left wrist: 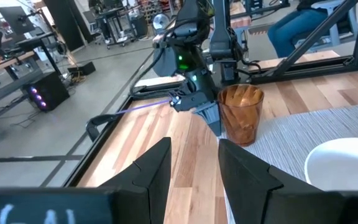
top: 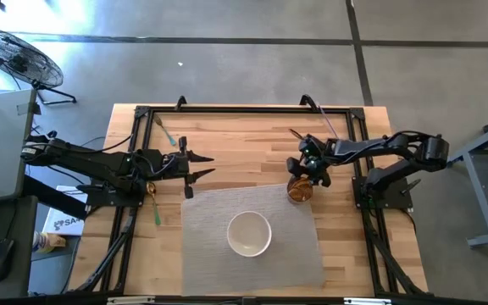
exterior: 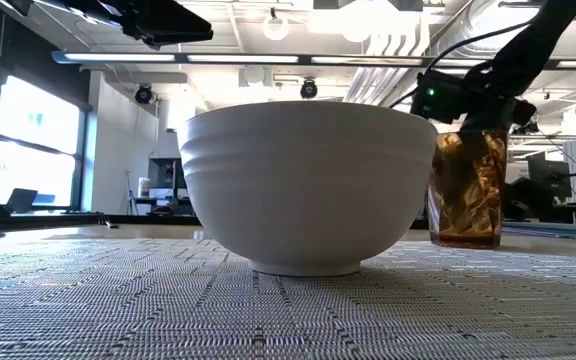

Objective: Pick & Place Utensil
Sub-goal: Put the brown cup to the top right on the gray mat

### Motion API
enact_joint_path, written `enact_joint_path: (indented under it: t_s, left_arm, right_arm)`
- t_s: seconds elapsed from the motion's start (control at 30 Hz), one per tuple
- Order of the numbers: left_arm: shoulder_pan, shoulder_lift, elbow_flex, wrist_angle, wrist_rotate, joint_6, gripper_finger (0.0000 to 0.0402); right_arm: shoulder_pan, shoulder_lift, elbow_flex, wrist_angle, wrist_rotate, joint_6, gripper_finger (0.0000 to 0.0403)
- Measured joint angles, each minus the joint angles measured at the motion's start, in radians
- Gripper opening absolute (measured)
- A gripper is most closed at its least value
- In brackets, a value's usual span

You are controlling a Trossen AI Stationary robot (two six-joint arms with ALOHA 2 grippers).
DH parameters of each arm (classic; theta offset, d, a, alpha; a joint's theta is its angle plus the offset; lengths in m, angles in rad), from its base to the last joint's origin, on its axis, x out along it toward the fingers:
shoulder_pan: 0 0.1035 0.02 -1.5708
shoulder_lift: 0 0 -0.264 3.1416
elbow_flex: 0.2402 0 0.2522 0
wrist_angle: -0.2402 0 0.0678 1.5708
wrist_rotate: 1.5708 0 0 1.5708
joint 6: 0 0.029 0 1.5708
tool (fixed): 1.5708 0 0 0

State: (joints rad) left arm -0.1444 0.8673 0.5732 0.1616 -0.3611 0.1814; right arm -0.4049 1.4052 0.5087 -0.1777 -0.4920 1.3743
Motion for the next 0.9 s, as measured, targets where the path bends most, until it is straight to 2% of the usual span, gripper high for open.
enact_joint_path:
  t_s: [0.2,0.47,0.73,0.9]
  left_arm:
    - [0.0,0.0,0.0,0.002,0.0,0.0,0.0131]
    - [0.0,0.0,0.0,0.003,0.004,0.0,0.0131]
    - [0.0,0.0,0.0,0.022,0.004,-0.003,0.0131]
    - [0.0,0.0,0.0,0.023,0.003,-0.006,0.0131]
  right_arm:
    - [0.0,-0.055,0.001,-0.093,0.039,-0.011,0.0179]
    - [0.016,-0.127,0.001,-0.15,0.156,-0.084,0.0174]
    - [0.055,-0.056,0.001,-0.154,0.233,-0.098,0.0173]
    - [0.061,-0.045,0.002,-0.093,0.257,-0.1,0.0173]
